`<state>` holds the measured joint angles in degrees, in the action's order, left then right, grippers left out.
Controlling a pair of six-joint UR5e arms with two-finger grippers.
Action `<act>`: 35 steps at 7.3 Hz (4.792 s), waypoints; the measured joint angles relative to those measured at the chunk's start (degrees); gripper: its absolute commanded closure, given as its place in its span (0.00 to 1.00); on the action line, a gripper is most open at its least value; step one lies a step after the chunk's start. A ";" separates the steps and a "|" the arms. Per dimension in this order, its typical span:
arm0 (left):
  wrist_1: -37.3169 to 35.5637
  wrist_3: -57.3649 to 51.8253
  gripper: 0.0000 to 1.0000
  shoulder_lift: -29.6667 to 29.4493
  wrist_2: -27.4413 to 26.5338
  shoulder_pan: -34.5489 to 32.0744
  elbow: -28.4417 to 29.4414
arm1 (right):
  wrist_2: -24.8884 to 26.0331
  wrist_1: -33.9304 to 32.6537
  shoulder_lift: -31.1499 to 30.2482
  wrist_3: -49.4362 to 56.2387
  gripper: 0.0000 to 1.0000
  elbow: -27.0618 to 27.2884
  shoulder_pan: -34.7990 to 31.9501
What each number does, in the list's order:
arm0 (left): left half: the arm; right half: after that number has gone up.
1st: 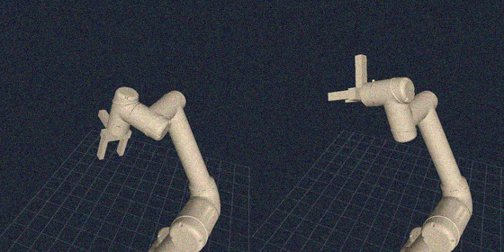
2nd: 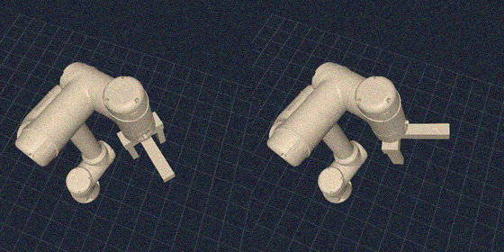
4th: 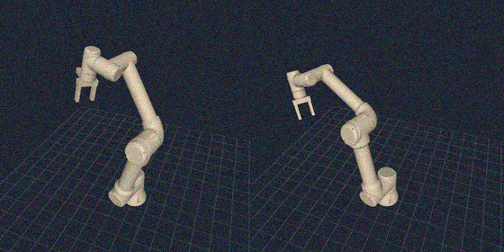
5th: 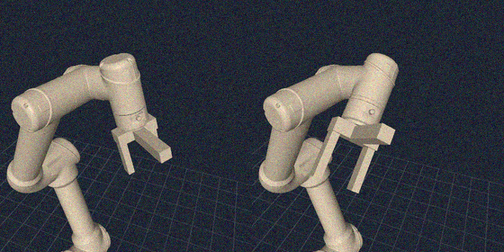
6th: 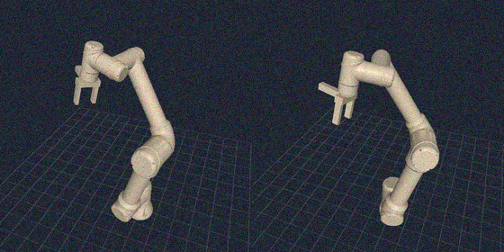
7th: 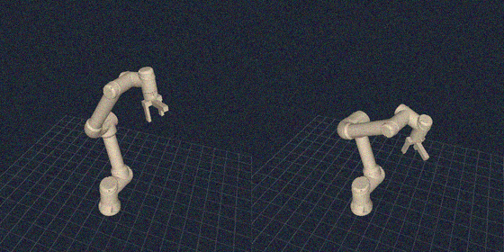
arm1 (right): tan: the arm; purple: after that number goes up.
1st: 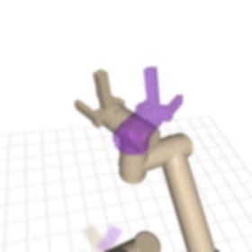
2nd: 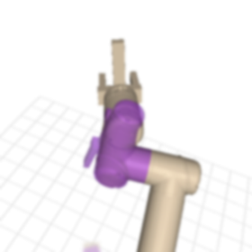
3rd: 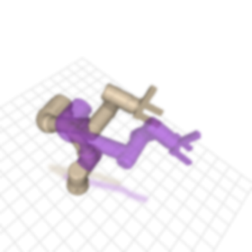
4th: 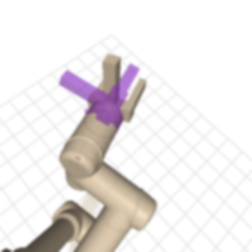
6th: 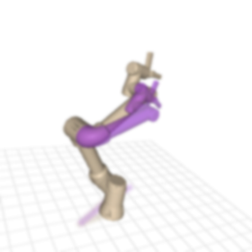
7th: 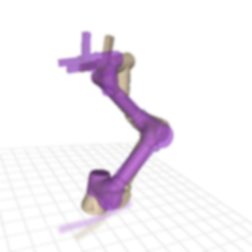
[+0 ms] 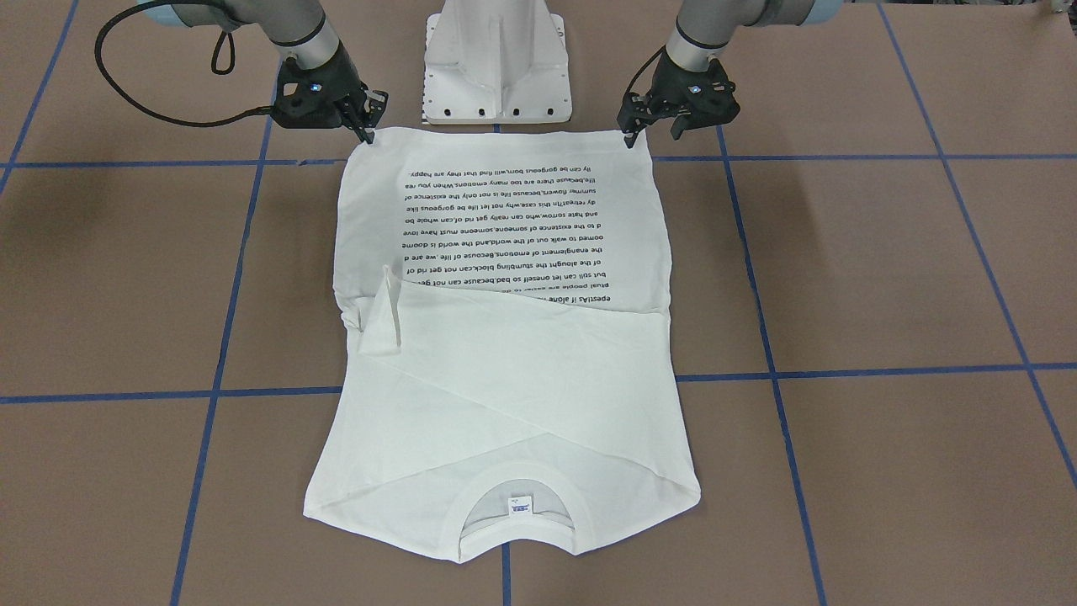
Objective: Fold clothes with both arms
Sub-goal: 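Lower both grippers to the hem corners nearest the robot, then grasp the hem corners with both grippers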
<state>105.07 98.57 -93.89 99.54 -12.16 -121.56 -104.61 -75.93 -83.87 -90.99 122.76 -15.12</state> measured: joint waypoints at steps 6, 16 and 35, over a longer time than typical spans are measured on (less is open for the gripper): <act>0.05 2.27 0.46 -0.66 -0.75 4.39 3.12 | -0.12 0.08 0.10 0.02 1.00 0.13 -0.56; -0.47 3.51 0.53 -1.40 -0.75 6.08 3.70 | -0.33 0.08 0.06 0.02 1.00 0.12 -1.40; -0.85 4.58 1.00 -0.82 -0.47 4.13 -2.46 | -3.73 0.02 -1.11 0.75 1.00 2.10 -4.84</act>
<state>104.22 103.15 -94.71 99.07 -8.03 -124.02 -108.34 -75.91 -84.98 -90.24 124.87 -19.97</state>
